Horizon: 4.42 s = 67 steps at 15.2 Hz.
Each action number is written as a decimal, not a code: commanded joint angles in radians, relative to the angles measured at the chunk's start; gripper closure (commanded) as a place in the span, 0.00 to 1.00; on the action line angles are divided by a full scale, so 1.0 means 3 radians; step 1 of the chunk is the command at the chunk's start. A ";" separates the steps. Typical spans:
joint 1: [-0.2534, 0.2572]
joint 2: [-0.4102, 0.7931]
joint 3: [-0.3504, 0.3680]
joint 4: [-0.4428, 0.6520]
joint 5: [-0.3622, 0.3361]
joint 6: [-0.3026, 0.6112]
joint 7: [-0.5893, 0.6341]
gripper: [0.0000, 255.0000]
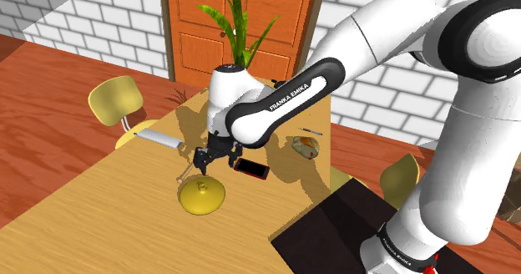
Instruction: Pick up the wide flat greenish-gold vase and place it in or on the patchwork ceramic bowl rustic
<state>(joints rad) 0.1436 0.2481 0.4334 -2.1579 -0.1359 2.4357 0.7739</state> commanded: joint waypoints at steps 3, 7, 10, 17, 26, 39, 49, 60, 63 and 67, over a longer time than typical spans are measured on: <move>0.0278 0.0570 -0.0146 0.0487 -0.0405 0.0062 0.0394 0.00; 0.0337 0.0718 -0.0207 0.0538 -0.0486 0.0154 0.0454 0.00; 0.0370 0.0827 -0.0251 0.0553 -0.0546 0.0243 0.0493 0.00; 0.0389 0.0885 -0.0275 0.0564 -0.0576 0.0289 0.0513 0.00; 0.0388 0.0884 -0.0275 0.0564 -0.0576 0.0288 0.0513 1.00; 0.0289 0.0558 -0.0140 0.0576 -0.0383 -0.0034 0.0381 1.00; 0.0217 0.0271 -0.0042 0.0663 -0.0200 -0.0385 0.0257 1.00; 0.0168 0.0014 0.0023 0.0846 -0.0032 -0.0799 0.0143 1.00; 0.0109 -0.0042 0.0008 0.0858 0.0011 -0.0856 0.0044 1.00; -0.0099 -0.0120 -0.0083 0.0821 0.0098 -0.0877 -0.0295 1.00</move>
<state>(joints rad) 0.1295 0.2210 0.4147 -1.9102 -0.1148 2.1782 0.7127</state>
